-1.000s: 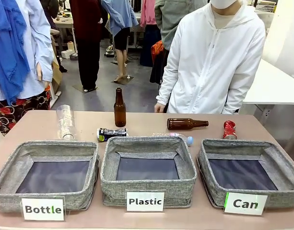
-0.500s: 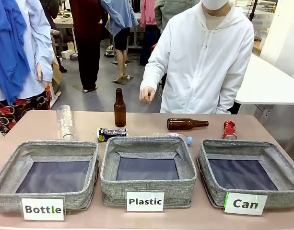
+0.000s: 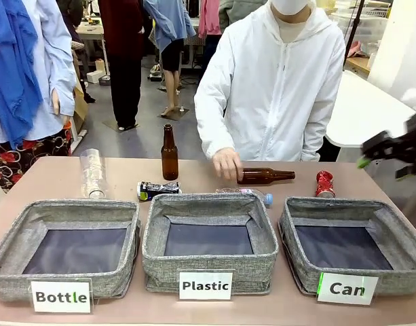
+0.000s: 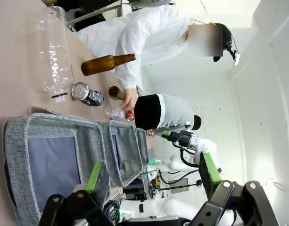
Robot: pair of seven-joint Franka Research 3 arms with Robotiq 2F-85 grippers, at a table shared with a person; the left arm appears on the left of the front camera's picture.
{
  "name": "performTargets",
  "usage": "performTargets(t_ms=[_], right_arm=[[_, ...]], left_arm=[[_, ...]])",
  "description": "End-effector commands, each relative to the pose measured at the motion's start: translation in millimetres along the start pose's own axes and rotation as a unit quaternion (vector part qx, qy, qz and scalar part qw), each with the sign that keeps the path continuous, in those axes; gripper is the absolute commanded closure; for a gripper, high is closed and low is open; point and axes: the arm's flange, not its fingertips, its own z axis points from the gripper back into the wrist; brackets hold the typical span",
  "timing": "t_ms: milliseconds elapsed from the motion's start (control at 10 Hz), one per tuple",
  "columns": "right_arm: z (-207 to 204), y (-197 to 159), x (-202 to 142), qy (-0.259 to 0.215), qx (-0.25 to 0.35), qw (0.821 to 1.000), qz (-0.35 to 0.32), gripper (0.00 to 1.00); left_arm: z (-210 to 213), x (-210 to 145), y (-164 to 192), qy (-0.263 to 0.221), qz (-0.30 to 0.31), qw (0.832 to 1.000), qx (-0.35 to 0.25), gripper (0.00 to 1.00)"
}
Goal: Sort the can waste into the basket.
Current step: Pick up the can waste from the table and place it in the right Fabric basket.
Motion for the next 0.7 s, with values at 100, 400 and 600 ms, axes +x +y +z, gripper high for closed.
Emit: performTargets(t_ms=[100,400,600], right_arm=[[0,0,0,0.0,0.0,1.0,0.0,0.0],[-9,17,-10,-0.006,-0.072,0.997,-0.014,0.0],[-28,15,30,0.035,-0.06,0.998,0.007,0.0]], left_arm=[[1,-1,-1,-0.002,-0.011,1.0,-0.01,0.0],[1,-1,-1,-0.002,-0.011,1.0,-0.01,0.0],[1,-1,-1,-0.002,-0.011,1.0,-0.01,0.0]])
